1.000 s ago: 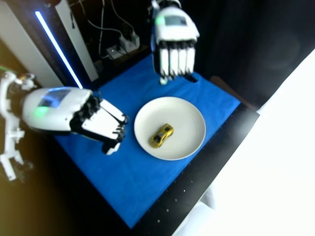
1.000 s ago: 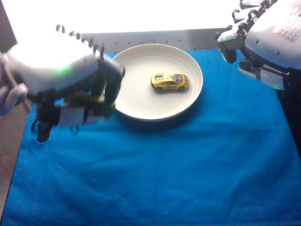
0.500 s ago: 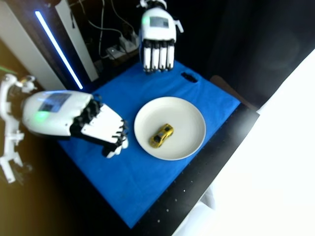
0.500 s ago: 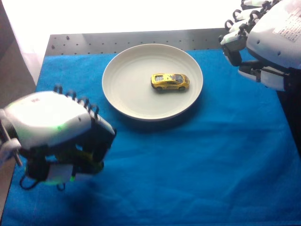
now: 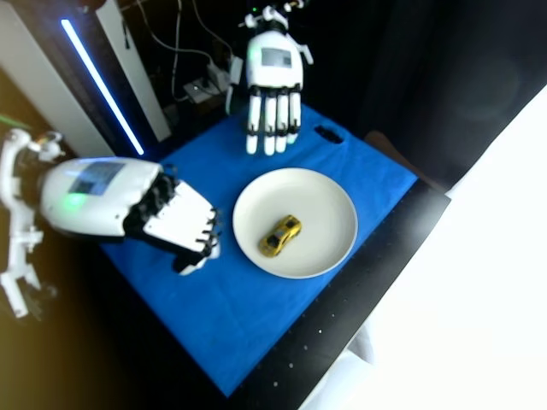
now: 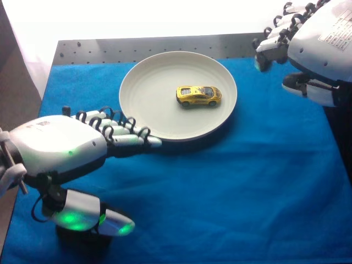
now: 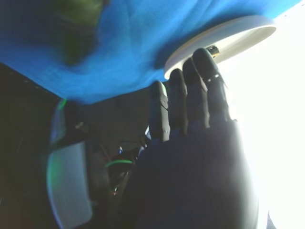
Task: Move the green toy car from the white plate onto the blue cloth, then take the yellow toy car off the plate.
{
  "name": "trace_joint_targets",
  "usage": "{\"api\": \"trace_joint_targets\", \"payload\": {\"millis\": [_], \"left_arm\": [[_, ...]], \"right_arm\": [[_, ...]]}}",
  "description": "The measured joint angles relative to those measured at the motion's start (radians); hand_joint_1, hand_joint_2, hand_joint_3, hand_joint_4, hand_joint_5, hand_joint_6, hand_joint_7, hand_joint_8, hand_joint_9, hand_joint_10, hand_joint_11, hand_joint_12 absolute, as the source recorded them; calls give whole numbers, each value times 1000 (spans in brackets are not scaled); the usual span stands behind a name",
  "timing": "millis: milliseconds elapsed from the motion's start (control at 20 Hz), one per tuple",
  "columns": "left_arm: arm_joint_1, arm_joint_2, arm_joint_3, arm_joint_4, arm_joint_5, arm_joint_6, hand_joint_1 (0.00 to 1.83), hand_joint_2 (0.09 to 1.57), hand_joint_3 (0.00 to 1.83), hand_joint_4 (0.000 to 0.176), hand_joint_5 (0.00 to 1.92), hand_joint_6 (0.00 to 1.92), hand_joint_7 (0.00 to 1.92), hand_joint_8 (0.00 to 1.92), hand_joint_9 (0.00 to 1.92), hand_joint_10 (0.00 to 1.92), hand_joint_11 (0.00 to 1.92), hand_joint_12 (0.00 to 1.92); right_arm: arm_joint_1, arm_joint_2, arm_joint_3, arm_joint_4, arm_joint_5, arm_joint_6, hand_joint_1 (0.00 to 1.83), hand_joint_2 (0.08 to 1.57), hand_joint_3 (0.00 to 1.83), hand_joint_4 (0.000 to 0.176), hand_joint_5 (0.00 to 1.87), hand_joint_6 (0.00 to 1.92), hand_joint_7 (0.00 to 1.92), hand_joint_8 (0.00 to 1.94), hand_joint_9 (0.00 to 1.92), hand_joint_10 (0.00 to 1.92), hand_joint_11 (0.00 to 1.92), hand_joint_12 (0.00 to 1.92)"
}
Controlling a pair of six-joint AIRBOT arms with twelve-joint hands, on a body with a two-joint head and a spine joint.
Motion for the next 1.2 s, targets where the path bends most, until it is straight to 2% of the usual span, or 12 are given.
{"api": "trace_joint_targets", "payload": {"millis": [100, 150, 250, 350, 450, 500, 550, 700, 950, 1000, 1100, 1200], "left_arm": [[0, 11, -1, -2, -14, -1, 335, 961, 7, 78, 285, 24, 287, 23, 292, 78, 0, 1174], [2, 26, -7, -3, -28, 0, 239, 1026, 7, 65, 442, 39, 485, 37, 496, 105, 21, 1408], [13, 47, -8, -39, -96, -1, 239, 1134, 7, 23, 588, 30, 674, 37, 616, 203, 128, 1496], [22, 56, -6, -77, -164, -1, 271, 1197, 0, 31, 678, 22, 747, 25, 517, 597, 111, 1587], [23, 56, 11, -98, -220, -1, 365, 1221, 3, 8, 758, 35, 810, 34, 511, 735, 188, 1558], [23, 55, 16, -119, -246, 0, 347, 1223, 2, 29, 763, 35, 804, 29, 501, 734, 182, 1549], [23, 51, 19, -147, -280, 6, 379, 1221, 0, 0, 767, 29, 824, 33, 533, 756, 238, 1535], [23, 50, 19, -177, -372, 52, 451, 1215, 0, 0, 767, 12, 817, 17, 480, 752, 108, 1540], [-13, -3, 58, -263, -457, 129, 677, 1114, 0, 5, 632, 0, 683, 0, 593, 182, 150, 1101], [-27, -39, 82, -285, -467, 147, 722, 1091, 2, 30, 592, 0, 661, 0, 605, 126, 139, 1102], [-37, -64, 99, -303, -468, 148, 732, 1092, 1, 35, 579, 1, 661, 5, 626, 84, 135, 1117], [-39, -81, 111, -336, -484, 150, 762, 1089, 0, 38, 616, 6, 683, 8, 633, 87, 102, 1235]], "right_arm": [[0, 0, 0, 1, 0, 0, 1220, 1086, 0, 0, 868, 69, 799, 479, 668, 1098, 501, 1683], [0, 0, 0, 0, 0, 0, 1183, 1095, 0, 0, 859, 30, 799, 372, 632, 1038, 465, 1655], [0, 0, 0, 4, 0, 0, 1176, 1091, 0, 0, 848, 11, 815, 284, 614, 1060, 460, 1667], [0, 0, 0, 4, -1, 0, 1176, 1094, 0, 0, 844, 7, 819, 293, 599, 1140, 482, 1704], [0, 0, 2, 7, -1, 0, 1179, 1094, 0, 0, 844, 6, 811, 305, 588, 1133, 484, 1689], [0, 0, 4, 5, -1, 0, 1167, 1091, 0, 0, 850, 8, 818, 312, 596, 1111, 489, 1669], [0, 0, 6, 10, -1, 0, 1177, 1084, 0, 0, 858, 10, 836, 325, 604, 1110, 476, 1660], [0, 0, 6, 11, -1, 0, 1088, 1102, 2, 0, 828, 0, 727, 371, 523, 1111, 379, 1716], [0, -23, 24, 23, -1, 0, 981, 1073, 0, 0, 704, 0, 603, 321, 362, 965, 135, 1623], [1, -45, 37, 27, -2, 0, 965, 1060, 0, 0, 691, 0, 576, 276, 371, 924, 162, 1619], [16, -59, 45, 26, -13, 0, 939, 1043, 0, 0, 703, 6, 590, 126, 408, 763, 170, 1585], [48, -85, 65, 27, -13, 0, 886, 1008, 0, 0, 709, 6, 729, 107, 504, 812, 245, 1655]]}}
